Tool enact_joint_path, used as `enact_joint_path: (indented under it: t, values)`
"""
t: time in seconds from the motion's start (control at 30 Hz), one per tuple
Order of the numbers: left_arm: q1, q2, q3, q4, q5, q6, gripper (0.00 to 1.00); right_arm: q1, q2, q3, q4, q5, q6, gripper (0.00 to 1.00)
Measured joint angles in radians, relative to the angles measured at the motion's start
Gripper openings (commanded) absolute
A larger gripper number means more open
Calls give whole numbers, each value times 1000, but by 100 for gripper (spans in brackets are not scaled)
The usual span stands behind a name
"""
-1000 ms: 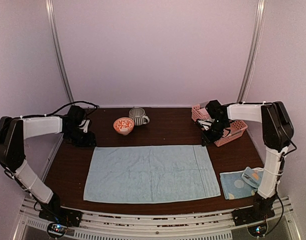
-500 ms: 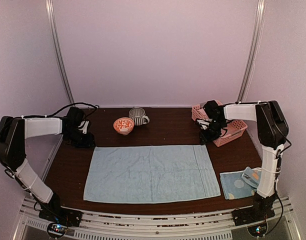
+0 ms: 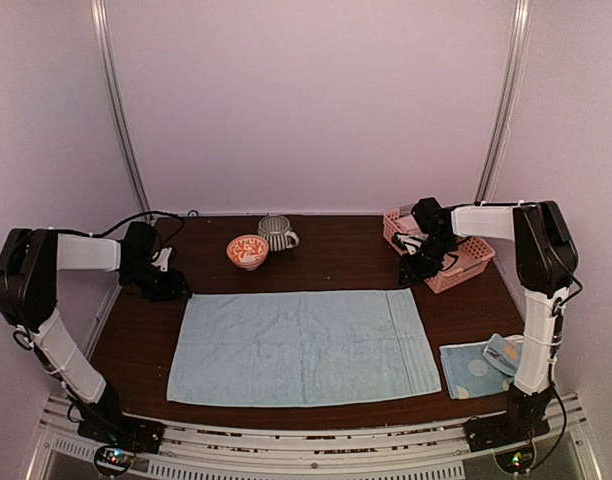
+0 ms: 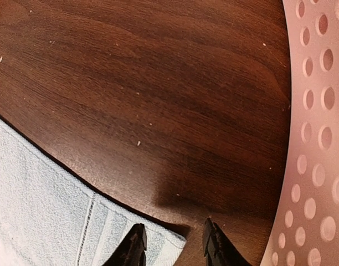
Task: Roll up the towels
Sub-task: Pick up the towel from the center of the board.
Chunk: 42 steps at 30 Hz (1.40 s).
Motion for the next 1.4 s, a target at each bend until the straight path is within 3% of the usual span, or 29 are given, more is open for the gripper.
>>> enact_joint_path:
  t: [0.17, 0.53, 0.67, 0.8, 1.13, 1.4]
  values:
    - [33, 60, 4, 13, 54, 14, 45, -1, -34, -13, -1, -5, -8, 36]
    - [43, 148, 42, 104, 204, 26, 29, 26, -272, -173, 21, -22, -70, 36]
    - [44, 176, 57, 119, 237, 29, 18, 27, -298, -199, 24, -22, -80, 36]
    - [45, 194, 64, 132, 251, 34, 0, 27, -299, -202, 27, -22, -80, 36]
    - [52, 128, 32, 76, 110, 45, 0, 27, -299, -225, 47, -32, -77, 33]
    - [134, 66, 3, 9, -13, 45, 0, 29, -221, -172, 63, -66, -43, 30]
